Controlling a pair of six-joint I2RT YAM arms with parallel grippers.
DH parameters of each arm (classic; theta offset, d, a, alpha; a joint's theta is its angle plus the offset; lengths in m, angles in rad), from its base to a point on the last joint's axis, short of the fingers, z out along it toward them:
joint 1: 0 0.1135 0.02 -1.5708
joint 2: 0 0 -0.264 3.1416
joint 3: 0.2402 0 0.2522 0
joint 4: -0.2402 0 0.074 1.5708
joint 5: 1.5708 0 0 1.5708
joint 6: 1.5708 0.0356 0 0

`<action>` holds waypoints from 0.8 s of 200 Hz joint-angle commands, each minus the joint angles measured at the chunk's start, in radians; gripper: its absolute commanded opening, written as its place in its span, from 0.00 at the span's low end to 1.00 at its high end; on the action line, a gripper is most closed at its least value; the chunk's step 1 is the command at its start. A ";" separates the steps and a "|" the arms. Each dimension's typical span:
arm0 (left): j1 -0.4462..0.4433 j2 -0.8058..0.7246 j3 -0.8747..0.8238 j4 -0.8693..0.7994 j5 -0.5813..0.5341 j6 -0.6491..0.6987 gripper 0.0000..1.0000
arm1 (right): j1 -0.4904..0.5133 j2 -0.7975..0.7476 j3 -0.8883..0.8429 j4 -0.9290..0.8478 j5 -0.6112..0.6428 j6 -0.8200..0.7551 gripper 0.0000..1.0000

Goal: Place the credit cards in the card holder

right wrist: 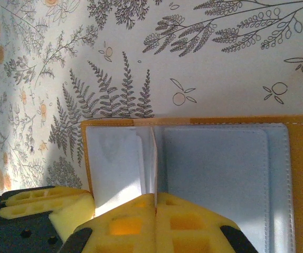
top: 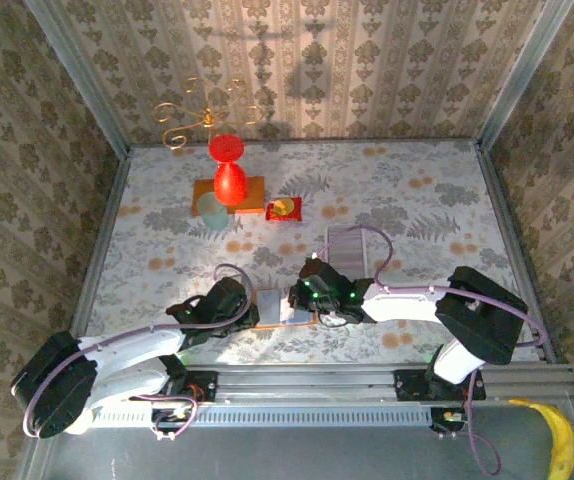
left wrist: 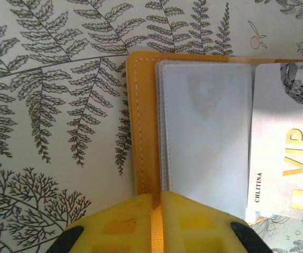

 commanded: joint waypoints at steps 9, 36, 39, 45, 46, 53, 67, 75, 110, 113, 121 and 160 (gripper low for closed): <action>-0.010 0.008 -0.019 0.009 -0.017 -0.019 0.12 | 0.007 0.024 -0.029 0.068 -0.015 0.030 0.00; -0.011 0.008 -0.022 0.009 -0.018 -0.022 0.12 | 0.007 0.021 -0.044 0.127 -0.039 0.064 0.00; -0.010 0.008 -0.022 0.009 -0.017 -0.022 0.12 | 0.007 0.021 -0.047 0.132 -0.040 0.068 0.00; -0.010 0.007 -0.022 0.009 -0.018 -0.022 0.12 | 0.007 0.018 -0.050 0.143 -0.044 0.077 0.00; -0.011 0.006 -0.022 0.009 -0.018 -0.023 0.12 | 0.007 0.018 -0.051 0.145 -0.044 0.079 0.00; -0.010 0.008 -0.022 0.009 -0.019 -0.022 0.12 | 0.007 0.015 -0.057 0.156 -0.045 0.084 0.00; -0.011 0.007 -0.023 0.010 -0.020 -0.024 0.12 | 0.007 0.010 -0.061 0.165 -0.048 0.093 0.00; -0.011 0.006 -0.024 0.011 -0.021 -0.025 0.12 | 0.007 0.007 -0.062 0.167 -0.048 0.096 0.00; -0.011 0.007 -0.025 0.014 -0.021 -0.029 0.11 | 0.007 -0.007 -0.065 0.165 -0.045 0.104 0.00; -0.012 0.007 -0.025 0.014 -0.021 -0.028 0.11 | 0.007 -0.009 -0.066 0.163 -0.043 0.104 0.00; -0.012 0.007 -0.027 0.014 -0.021 -0.028 0.11 | 0.007 -0.014 -0.066 0.156 -0.038 0.104 0.00; -0.013 0.006 -0.027 0.015 -0.023 -0.030 0.11 | 0.007 -0.022 -0.072 0.155 -0.031 0.113 0.00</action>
